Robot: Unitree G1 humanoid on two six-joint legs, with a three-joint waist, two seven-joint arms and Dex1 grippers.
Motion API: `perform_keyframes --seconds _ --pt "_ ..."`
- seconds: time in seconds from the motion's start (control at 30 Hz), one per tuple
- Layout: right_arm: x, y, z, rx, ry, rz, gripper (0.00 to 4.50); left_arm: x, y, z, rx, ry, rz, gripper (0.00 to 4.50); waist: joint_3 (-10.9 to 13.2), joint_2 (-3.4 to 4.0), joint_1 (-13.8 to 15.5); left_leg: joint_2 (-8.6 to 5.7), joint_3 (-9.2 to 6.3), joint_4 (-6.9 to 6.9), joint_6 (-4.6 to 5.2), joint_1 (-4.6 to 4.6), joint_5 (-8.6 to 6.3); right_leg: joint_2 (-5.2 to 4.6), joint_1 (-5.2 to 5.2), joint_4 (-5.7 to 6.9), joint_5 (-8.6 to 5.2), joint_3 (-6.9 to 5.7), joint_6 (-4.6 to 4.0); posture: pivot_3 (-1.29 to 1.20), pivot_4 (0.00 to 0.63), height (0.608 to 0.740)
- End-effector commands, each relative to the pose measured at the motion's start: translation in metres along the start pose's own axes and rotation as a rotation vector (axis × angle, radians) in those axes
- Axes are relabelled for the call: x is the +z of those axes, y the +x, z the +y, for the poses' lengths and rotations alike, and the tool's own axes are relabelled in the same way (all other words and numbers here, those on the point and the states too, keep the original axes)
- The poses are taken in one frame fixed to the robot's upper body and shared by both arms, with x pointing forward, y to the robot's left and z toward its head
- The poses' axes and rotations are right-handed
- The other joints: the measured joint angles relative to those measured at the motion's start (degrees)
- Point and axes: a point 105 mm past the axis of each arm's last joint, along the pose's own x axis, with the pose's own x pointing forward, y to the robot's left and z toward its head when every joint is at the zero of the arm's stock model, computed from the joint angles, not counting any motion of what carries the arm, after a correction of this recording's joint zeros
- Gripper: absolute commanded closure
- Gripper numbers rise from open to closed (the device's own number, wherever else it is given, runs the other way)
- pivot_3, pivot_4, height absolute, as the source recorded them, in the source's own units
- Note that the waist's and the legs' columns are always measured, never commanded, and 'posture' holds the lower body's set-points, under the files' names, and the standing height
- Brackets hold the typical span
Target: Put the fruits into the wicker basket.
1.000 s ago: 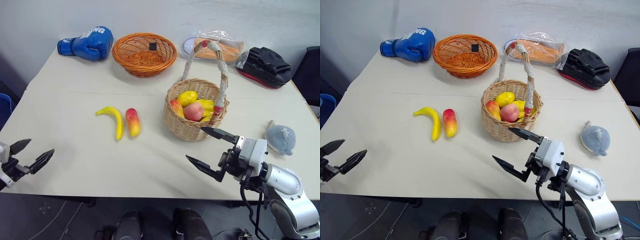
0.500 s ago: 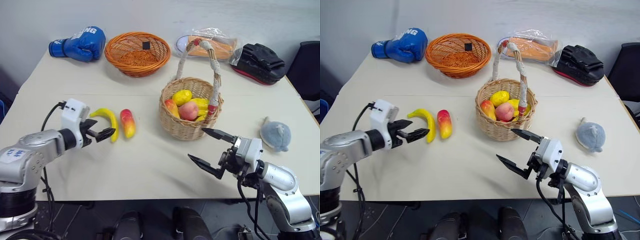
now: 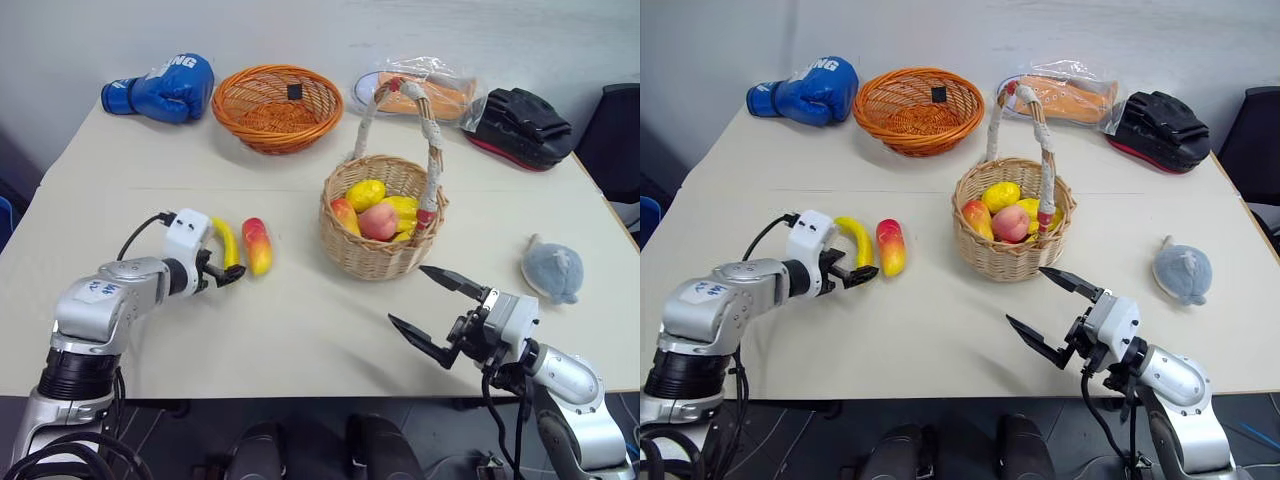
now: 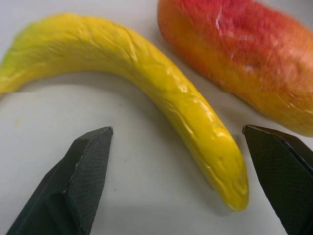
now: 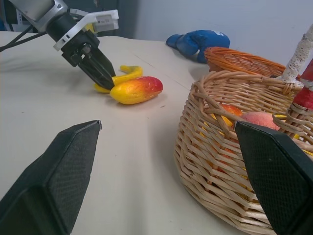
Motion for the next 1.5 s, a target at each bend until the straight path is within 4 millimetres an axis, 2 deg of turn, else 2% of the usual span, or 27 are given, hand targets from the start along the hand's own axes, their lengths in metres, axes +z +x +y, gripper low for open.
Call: perform_keyframes --seconds 0.03,0.13,0.33,0.37,0.47,0.53,0.63,0.7,0.83,0.87,0.97,1.07,1.13,1.27,1.43,1.5 --pt "0.006 -0.001 -0.004 -0.028 -0.024 -0.028 0.00 0.009 0.000 0.011 0.042 0.023 -0.035 0.97 0.0 0.00 0.0 0.00 0.00 0.01 0.00 0.00 0.00 0.00 0.00 0.01 0.00 -0.01 0.00 0.00 0.150 0.740" --pt "0.006 0.000 -0.004 -0.032 -0.025 -0.027 0.00 0.004 0.000 0.019 0.067 0.023 -0.026 1.91 0.0 0.00 0.0 -0.01 0.00 0.01 0.01 0.01 0.01 -0.02 0.00 0.03 0.00 -0.01 0.00 0.00 0.150 0.740" --pt "0.005 0.002 -0.006 -0.041 -0.030 -0.026 0.00 -0.001 -0.008 0.054 0.188 -0.076 -0.067 3.83 0.0 0.00 -0.1 -0.01 0.00 0.01 0.02 0.04 0.02 -0.04 0.01 0.08 0.00 -0.01 0.00 0.00 0.150 0.740" --pt "0.004 0.001 -0.006 -0.041 -0.031 -0.024 0.00 0.000 -0.012 0.061 0.219 -0.077 -0.079 4.02 0.0 0.00 -0.2 0.00 0.00 0.01 0.02 0.04 0.02 -0.03 0.00 0.09 0.00 -0.01 0.00 0.00 0.150 0.740" --pt "0.004 0.001 -0.007 -0.044 -0.033 -0.021 0.00 0.010 -0.021 0.074 0.261 -0.040 -0.152 4.04 0.0 0.00 -0.1 0.00 0.00 0.01 0.02 0.04 0.02 -0.03 -0.01 0.11 -0.01 -0.02 -0.01 0.00 0.150 0.740" --pt "0.006 -0.002 -0.008 -0.055 -0.038 -0.019 0.00 0.029 -0.034 0.082 0.250 0.041 -0.273 4.04 0.0 0.00 0.0 0.00 0.00 0.01 0.02 0.01 0.02 -0.05 -0.03 0.11 -0.01 -0.03 -0.01 0.00 0.150 0.740" --pt "0.011 -0.006 -0.011 -0.088 -0.050 -0.026 0.00 0.058 -0.053 0.080 0.147 0.171 -0.423 4.04 0.0 -0.01 0.0 0.02 0.00 0.01 0.01 -0.01 0.01 -0.08 -0.03 0.08 -0.01 -0.06 -0.01 0.00 0.150 0.740" --pt "0.020 -0.014 -0.021 -0.170 -0.050 -0.043 0.00 0.083 -0.069 0.048 -0.124 0.358 -0.513 4.04 0.0 -0.01 0.2 0.01 -0.01 0.01 0.02 -0.07 0.01 -0.13 -0.06 0.08 -0.01 -0.11 -0.02 0.00 0.150 0.740" --pt "0.026 -0.029 -0.028 -0.259 -0.057 -0.017 0.00 0.093 -0.084 -0.008 -0.543 0.681 -0.579 4.04 0.0 0.04 0.4 0.01 -0.03 0.02 0.09 -0.09 -0.01 -0.25 -0.02 0.02 -0.01 -0.18 -0.02 0.00 0.150 0.740" --pt "0.027 -0.034 -0.029 -0.281 -0.057 -0.005 0.00 0.092 -0.082 -0.021 -0.629 0.751 -0.574 4.04 0.0 0.07 0.4 -0.02 -0.01 0.03 0.14 -0.05 -0.03 -0.24 0.04 -0.01 -0.01 -0.17 -0.02 0.00 0.150 0.740" --pt "0.031 -0.045 -0.029 -0.319 -0.064 0.020 0.00 0.097 -0.060 -0.054 -0.796 0.847 -0.542 4.04 -0.1 0.13 1.2 -0.21 0.14 0.08 0.18 -0.07 -0.03 -0.15 0.10 -0.03 -0.01 -0.20 -0.01 0.00 0.150 0.740" --pt "0.039 -0.048 -0.031 -0.372 -0.081 0.001 0.00 0.113 -0.032 -0.077 -0.855 0.829 -0.527 4.04 -0.1 0.11 1.4 -0.17 0.42 0.23 0.21 -0.12 -0.01 -0.03 0.09 0.00 0.04 -0.18 0.08 0.00 0.150 0.740" --pt "0.043 -0.049 -0.028 -0.396 -0.076 -0.009 0.00 0.130 -0.009 -0.090 -0.825 0.805 -0.545 4.04 -0.1 0.12 1.4 -0.13 0.37 0.26 0.18 -0.15 0.02 0.09 0.09 0.00 0.06 -0.10 0.11 0.00 0.150 0.740" --pt "0.045 -0.053 -0.019 -0.424 -0.062 0.000 0.00 0.159 0.004 -0.111 -0.833 0.711 -0.624 4.04 -0.1 0.12 1.3 -0.07 0.24 0.21 0.14 -0.19 0.04 0.24 0.04 -0.07 0.06 -0.01 0.12 0.00 0.150 0.740" --pt "0.047 -0.053 -0.015 -0.451 -0.068 0.004 0.00 0.162 0.026 -0.120 -0.797 0.681 -0.578 4.04 -0.1 0.11 0.5 -0.02 0.16 0.17 0.13 -0.17 0.05 0.32 0.00 -0.13 0.04 0.08 0.15 0.00 0.150 0.740" --pt "0.047 -0.052 -0.014 -0.454 -0.070 0.002 0.00 0.163 0.030 -0.125 -0.804 0.644 -0.575 3.29 0.0 0.11 0.5 -0.02 0.11 0.20 0.12 -0.17 0.06 0.33 0.02 -0.12 0.04 0.07 0.15 0.00 0.150 0.740"
